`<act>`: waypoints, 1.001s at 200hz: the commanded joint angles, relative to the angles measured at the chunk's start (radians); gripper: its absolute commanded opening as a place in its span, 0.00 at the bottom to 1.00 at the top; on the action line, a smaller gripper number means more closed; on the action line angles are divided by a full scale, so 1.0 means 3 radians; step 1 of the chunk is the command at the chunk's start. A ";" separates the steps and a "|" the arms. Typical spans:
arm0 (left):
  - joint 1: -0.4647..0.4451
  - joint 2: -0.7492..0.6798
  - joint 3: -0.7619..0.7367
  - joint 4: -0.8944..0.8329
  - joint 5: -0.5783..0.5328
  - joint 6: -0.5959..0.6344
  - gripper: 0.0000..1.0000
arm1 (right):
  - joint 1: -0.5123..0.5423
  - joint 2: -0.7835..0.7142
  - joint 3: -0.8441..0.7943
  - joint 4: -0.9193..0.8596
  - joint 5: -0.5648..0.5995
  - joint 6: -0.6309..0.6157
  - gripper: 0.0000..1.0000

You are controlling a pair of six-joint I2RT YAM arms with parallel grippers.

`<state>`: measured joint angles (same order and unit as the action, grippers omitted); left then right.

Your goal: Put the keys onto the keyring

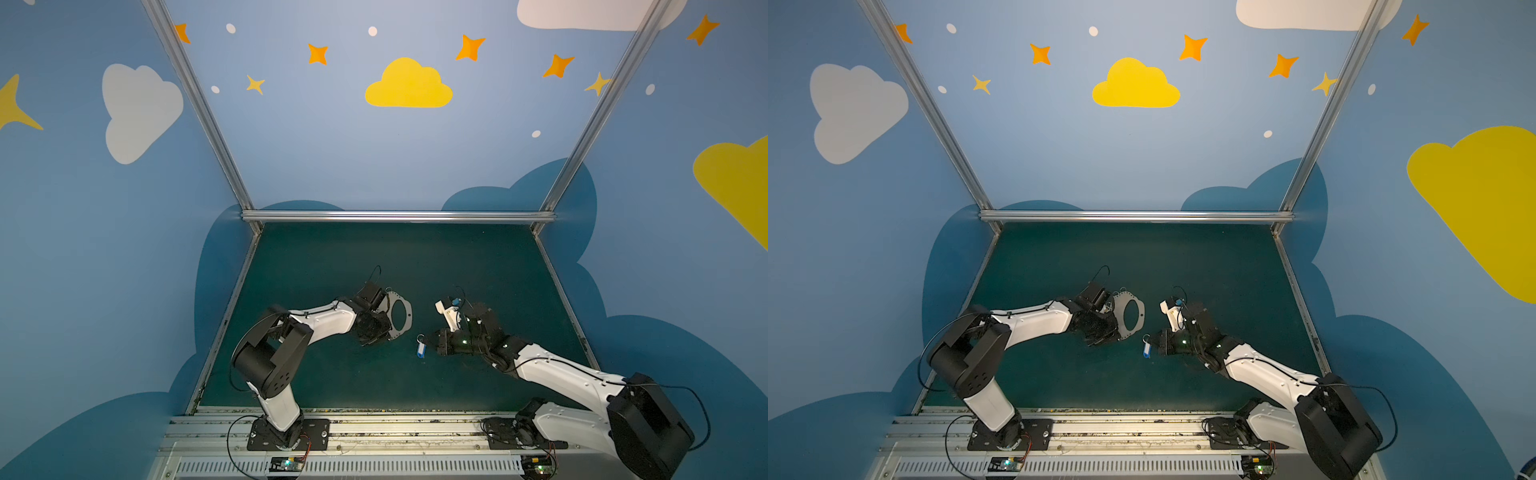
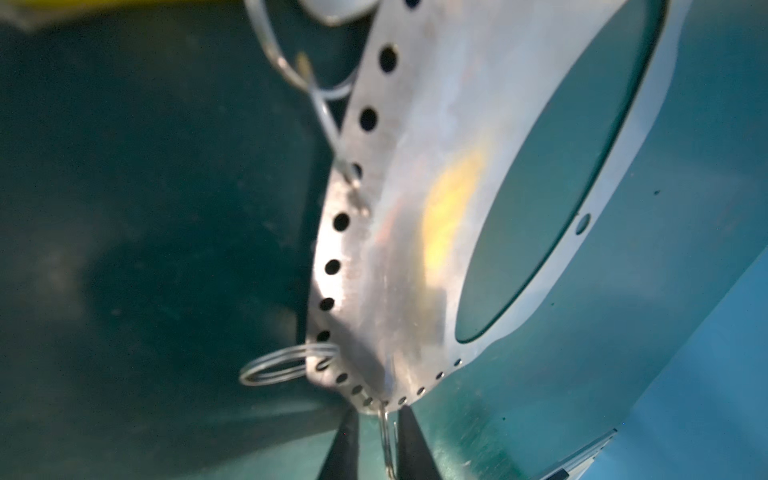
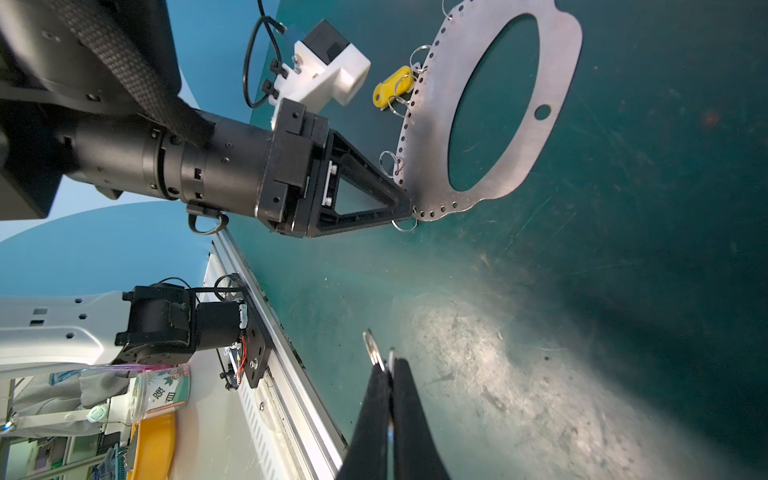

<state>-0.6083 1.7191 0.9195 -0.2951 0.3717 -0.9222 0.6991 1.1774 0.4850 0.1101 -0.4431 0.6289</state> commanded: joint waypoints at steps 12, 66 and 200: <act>-0.0008 0.0041 0.0044 -0.0003 -0.0043 -0.0031 0.10 | 0.0078 0.0136 0.0081 0.0022 0.0055 -0.0058 0.00; -0.0006 -0.0058 0.0039 0.0049 -0.0037 -0.0159 0.04 | 0.0218 0.0488 0.0127 0.0164 0.0054 -0.0042 0.00; -0.0003 -0.0211 -0.0119 0.0538 0.0073 -0.0587 0.04 | 0.0375 0.1602 0.0565 0.0863 0.0099 0.0411 0.00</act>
<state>-0.6090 1.6733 0.8974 -0.1596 0.3836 -1.0821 0.8074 1.6302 0.6224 0.3347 -0.4397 0.7212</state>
